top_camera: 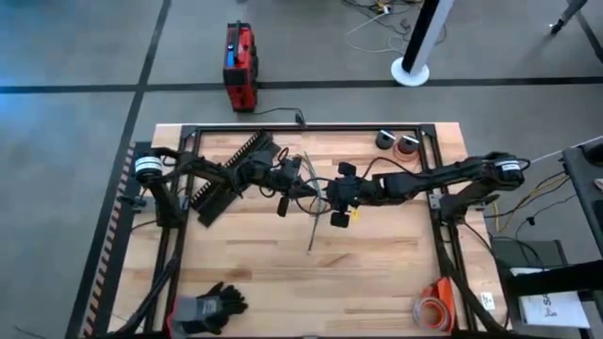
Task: Ziptie cables
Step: Wrap the cable wires together using a black zip tie
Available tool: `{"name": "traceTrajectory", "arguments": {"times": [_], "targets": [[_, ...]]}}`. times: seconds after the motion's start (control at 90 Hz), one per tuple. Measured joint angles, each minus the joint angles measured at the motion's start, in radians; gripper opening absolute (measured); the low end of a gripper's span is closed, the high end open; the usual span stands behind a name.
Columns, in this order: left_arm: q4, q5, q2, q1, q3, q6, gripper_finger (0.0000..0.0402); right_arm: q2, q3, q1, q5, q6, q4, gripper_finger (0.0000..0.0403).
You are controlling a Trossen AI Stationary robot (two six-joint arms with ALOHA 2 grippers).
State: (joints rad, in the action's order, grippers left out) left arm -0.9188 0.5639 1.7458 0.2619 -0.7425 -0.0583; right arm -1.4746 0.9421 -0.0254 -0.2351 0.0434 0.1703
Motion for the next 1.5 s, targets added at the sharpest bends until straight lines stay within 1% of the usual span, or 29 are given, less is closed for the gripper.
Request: {"name": "traceTrajectory", "arguments": {"times": [0.133,0.211,0.378,0.511,0.556,0.756,0.933,1.089,1.278,1.5], "targets": [[0.001,0.076,0.0,-0.004,-0.01,0.005,0.0,-0.001,0.0,0.0,0.101,0.033,-0.013,0.0146],[0.001,0.1,-0.001,-0.015,-0.011,0.028,0.0,-0.004,0.0,0.0,0.148,0.049,-0.034,0.0153],[0.002,0.111,0.0,-0.054,-0.011,0.07,0.0,-0.013,0.0,0.0,0.176,0.073,-0.076,0.0161],[0.002,0.111,0.0,-0.072,-0.011,0.08,0.0,-0.03,-0.001,0.0,0.318,0.099,-0.13,0.0157],[0.001,0.111,0.0,-0.076,-0.011,0.08,0.0,-0.035,-0.001,0.0,0.347,0.099,-0.145,0.0154],[-0.001,0.111,0.0,-0.087,-0.011,0.084,0.0,-0.078,-0.001,0.0,0.348,0.107,-0.239,0.014],[0.001,0.135,0.0,-0.09,-0.011,0.084,0.0,-0.099,-0.001,0.0,0.36,0.114,-0.25,0.0119],[0.002,0.143,0.0,-0.09,-0.009,0.083,0.0,-0.099,-0.001,0.0,0.4,0.12,-0.251,0.0095],[0.002,0.162,0.0,-0.09,-0.009,0.08,0.0,-0.098,-0.001,0.0,0.4,0.132,-0.236,0.0064],[0.002,0.165,0.0,-0.09,-0.009,0.08,0.0,-0.098,-0.001,0.0,0.4,0.139,-0.232,0.0016]]}}
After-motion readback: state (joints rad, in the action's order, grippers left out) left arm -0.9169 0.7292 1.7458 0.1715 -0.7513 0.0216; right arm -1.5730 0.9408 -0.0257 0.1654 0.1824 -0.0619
